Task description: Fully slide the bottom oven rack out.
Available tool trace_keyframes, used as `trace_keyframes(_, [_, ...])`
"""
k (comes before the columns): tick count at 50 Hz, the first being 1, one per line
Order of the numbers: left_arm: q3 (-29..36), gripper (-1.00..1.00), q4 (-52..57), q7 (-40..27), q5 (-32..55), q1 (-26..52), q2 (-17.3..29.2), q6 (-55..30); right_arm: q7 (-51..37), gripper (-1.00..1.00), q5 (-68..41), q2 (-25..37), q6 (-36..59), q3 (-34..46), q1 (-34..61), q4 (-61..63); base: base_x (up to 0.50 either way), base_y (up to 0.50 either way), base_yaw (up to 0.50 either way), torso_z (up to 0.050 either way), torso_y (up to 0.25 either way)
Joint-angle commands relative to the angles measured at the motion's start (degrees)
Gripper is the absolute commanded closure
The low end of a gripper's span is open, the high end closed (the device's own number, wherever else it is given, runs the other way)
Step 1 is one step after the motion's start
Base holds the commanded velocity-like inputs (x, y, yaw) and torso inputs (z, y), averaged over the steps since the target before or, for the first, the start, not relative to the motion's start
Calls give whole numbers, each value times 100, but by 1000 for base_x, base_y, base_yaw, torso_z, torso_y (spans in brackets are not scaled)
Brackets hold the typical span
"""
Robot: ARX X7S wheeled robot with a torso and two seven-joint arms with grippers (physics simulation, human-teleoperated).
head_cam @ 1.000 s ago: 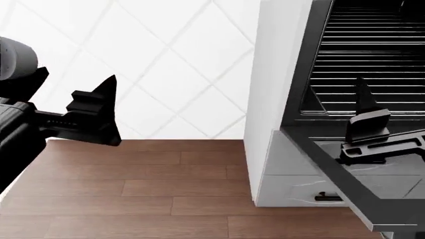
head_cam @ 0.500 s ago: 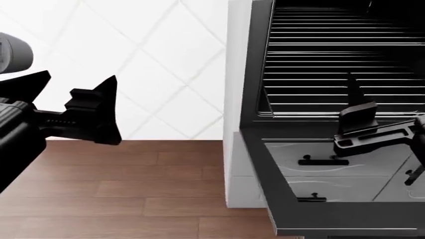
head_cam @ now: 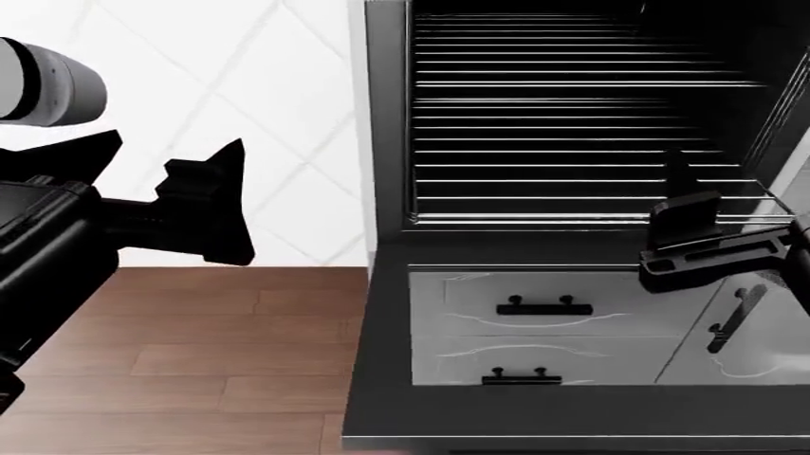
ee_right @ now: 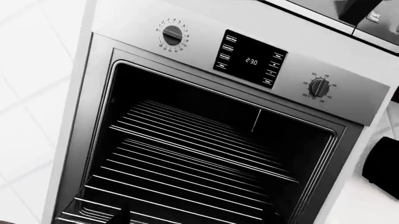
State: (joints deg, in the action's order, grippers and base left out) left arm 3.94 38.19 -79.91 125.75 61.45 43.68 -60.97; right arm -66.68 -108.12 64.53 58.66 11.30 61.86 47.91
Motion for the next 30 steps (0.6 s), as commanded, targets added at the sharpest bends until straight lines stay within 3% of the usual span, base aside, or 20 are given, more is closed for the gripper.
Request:
trace_keyframes(1, [69, -100, -20, 26, -42, 24, 38, 56, -13, -100, -46, -32, 83, 113, 169, -66, 0, -500, 0, 0, 0])
trace_keyframes(30, [120, -100, 44, 188, -267, -137, 17, 159, 205, -100, 151, -50, -35, 7, -162, -17, 33, -500, 0, 0, 0])
